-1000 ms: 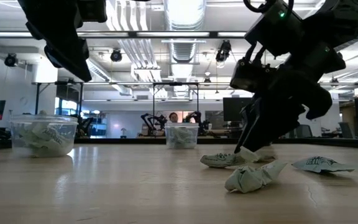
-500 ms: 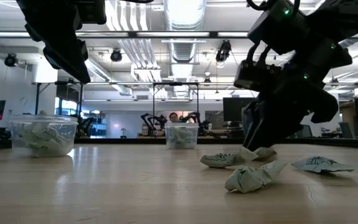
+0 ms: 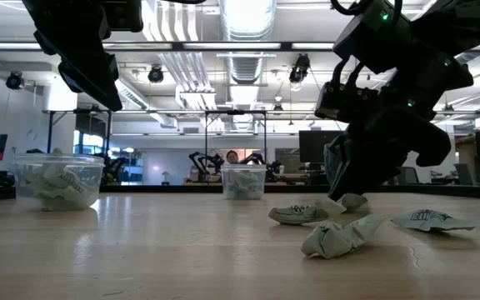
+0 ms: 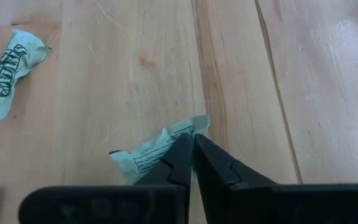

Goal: Pick and place Stevia / Truvia into bins
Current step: Put the stevia packet into the top transparent container

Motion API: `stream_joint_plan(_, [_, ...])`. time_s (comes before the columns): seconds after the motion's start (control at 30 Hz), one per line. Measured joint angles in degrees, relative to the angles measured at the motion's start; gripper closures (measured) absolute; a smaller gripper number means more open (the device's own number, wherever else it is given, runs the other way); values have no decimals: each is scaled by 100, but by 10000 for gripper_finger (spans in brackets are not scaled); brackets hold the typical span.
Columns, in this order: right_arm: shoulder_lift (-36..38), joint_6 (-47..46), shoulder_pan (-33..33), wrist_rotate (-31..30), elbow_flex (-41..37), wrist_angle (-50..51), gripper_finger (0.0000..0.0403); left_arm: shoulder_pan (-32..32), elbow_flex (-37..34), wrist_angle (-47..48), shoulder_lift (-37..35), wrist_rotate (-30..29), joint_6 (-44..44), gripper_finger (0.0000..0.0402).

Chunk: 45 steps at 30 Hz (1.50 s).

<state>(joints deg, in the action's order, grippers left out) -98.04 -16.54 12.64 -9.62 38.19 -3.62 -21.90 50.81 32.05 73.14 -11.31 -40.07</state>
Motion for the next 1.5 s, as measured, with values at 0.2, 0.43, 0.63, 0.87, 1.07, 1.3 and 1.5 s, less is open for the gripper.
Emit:
stream_joint_plan(0.2, [157, 22, -3, -98, 64, 112, 394, 3, 0, 0, 0, 0, 0, 249])
stream_joint_plan(0.43, [579, 222, -99, -278, 186, 57, 395, 3, 0, -10, 0, 0, 0, 249])
stream_joint_plan(0.63, [906, 352, -315, -575, 244, 2, 395, 1, 0, -13, 0, -2, 2, 249])
stream_joint_plan(0.87, [821, 560, -963, -715, 729, -313, 395, 3, 0, -22, 0, -57, 4, 249])
stream_joint_plan(1.07, [320, 1092, -1621, -699, 1562, -202, 395, 2, 0, -42, 0, -118, 4, 249])
stream_joint_plan(1.3, [-443, 1380, -2303, -404, 2636, 770, 394, -4, 2, -31, -7, -114, -2, 249])
stream_joint_plan(1.5, [-966, 1377, -2719, -59, 3179, 1441, 394, -4, -20, 52, -44, -111, -4, 249])
